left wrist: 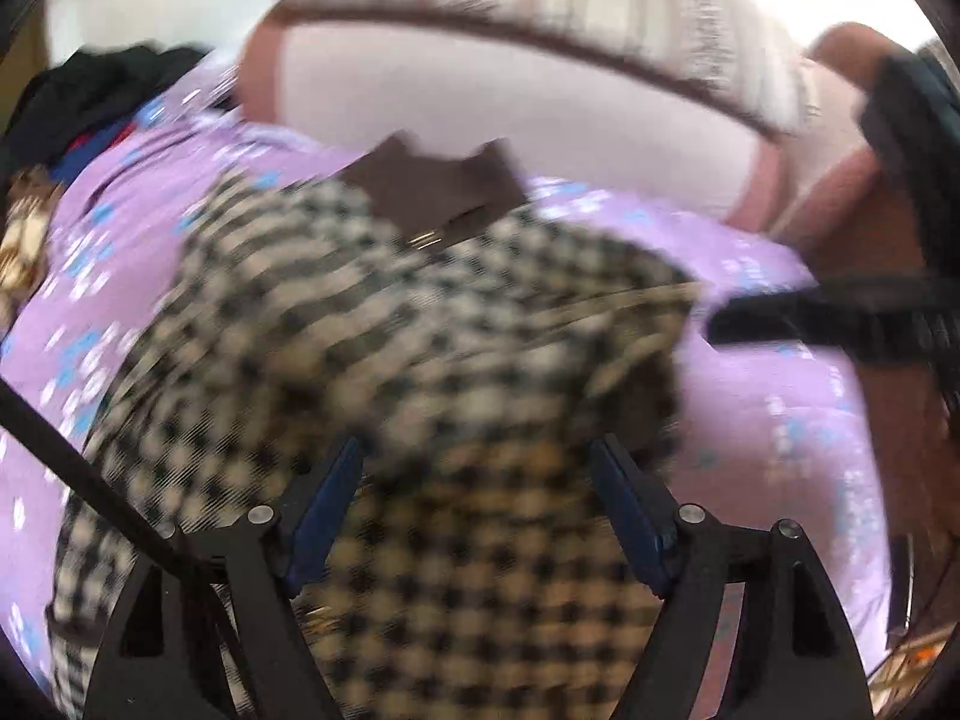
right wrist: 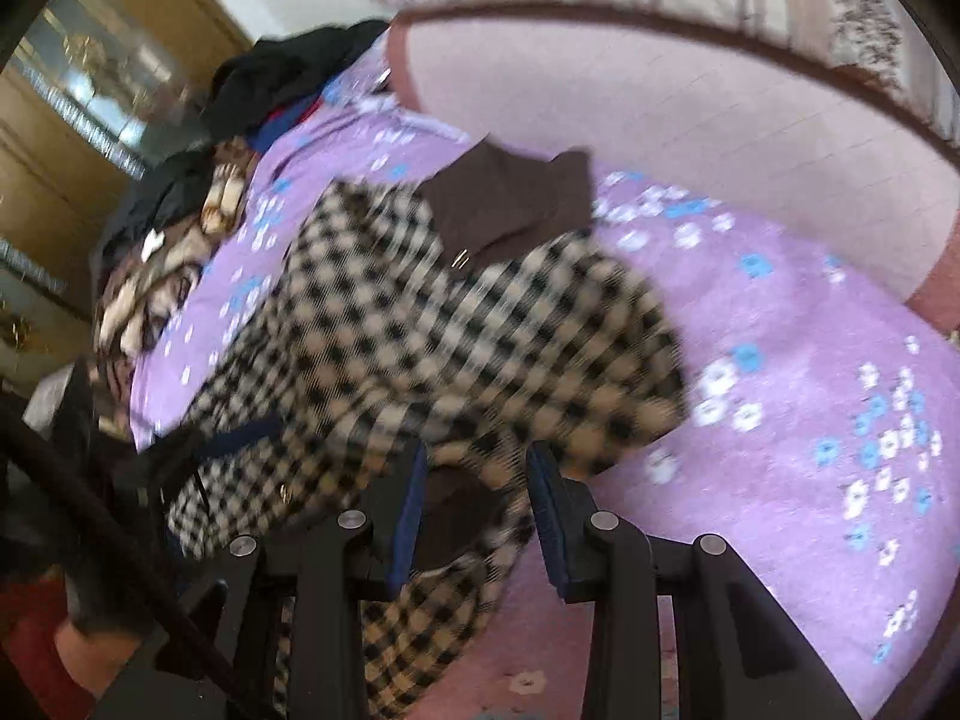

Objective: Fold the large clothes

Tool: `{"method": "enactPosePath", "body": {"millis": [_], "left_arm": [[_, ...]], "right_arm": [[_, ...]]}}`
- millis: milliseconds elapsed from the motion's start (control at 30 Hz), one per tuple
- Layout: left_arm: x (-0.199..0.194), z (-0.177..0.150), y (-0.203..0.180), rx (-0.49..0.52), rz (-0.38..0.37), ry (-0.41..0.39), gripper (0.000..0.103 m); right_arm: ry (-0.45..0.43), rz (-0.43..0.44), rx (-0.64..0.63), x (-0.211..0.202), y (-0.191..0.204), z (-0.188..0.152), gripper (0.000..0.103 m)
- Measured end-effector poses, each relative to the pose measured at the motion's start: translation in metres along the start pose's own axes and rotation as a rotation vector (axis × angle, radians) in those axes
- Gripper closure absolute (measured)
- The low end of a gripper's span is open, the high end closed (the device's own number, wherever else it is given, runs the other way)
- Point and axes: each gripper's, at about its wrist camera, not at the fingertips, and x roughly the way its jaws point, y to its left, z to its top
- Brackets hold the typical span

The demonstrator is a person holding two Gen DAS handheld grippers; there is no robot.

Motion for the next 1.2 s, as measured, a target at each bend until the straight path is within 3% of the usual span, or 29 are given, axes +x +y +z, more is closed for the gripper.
{"method": "enactPosePath", "body": {"millis": [167, 367, 533, 767, 867, 1000, 1200], "left_arm": [[0.003, -0.021, 0.050, -0.066, 0.108, 0.049, 0.026], [-0.021, -0.050, 0.093, -0.137, 0.159, 0.066, 0.026], [-0.050, -0.065, 0.117, -0.151, 0.190, 0.054, 0.026], [-0.100, -0.079, 0.148, -0.195, 0.235, 0.014, 0.026], [-0.114, -0.088, 0.161, -0.214, 0.251, 0.013, 0.026], [-0.126, -0.106, 0.184, -0.244, 0.255, 0.037, 0.026], [-0.132, -0.127, 0.228, -0.301, 0.266, 0.090, 0.026]], "right_arm": [[0.067, 0.022, -0.028, 0.040, 0.019, -0.018, 0.066], [0.195, -0.052, 0.036, 0.092, -0.004, -0.021, 0.066], [0.191, -0.083, -0.012, 0.084, 0.004, -0.022, 0.066], [0.110, -0.051, -0.040, 0.040, 0.023, -0.022, 0.066], [0.074, -0.009, -0.060, 0.028, 0.034, -0.019, 0.066], [0.114, 0.118, -0.001, 0.025, 0.045, -0.032, 0.065], [0.223, 0.230, 0.052, 0.037, 0.065, -0.097, 0.065]]}}
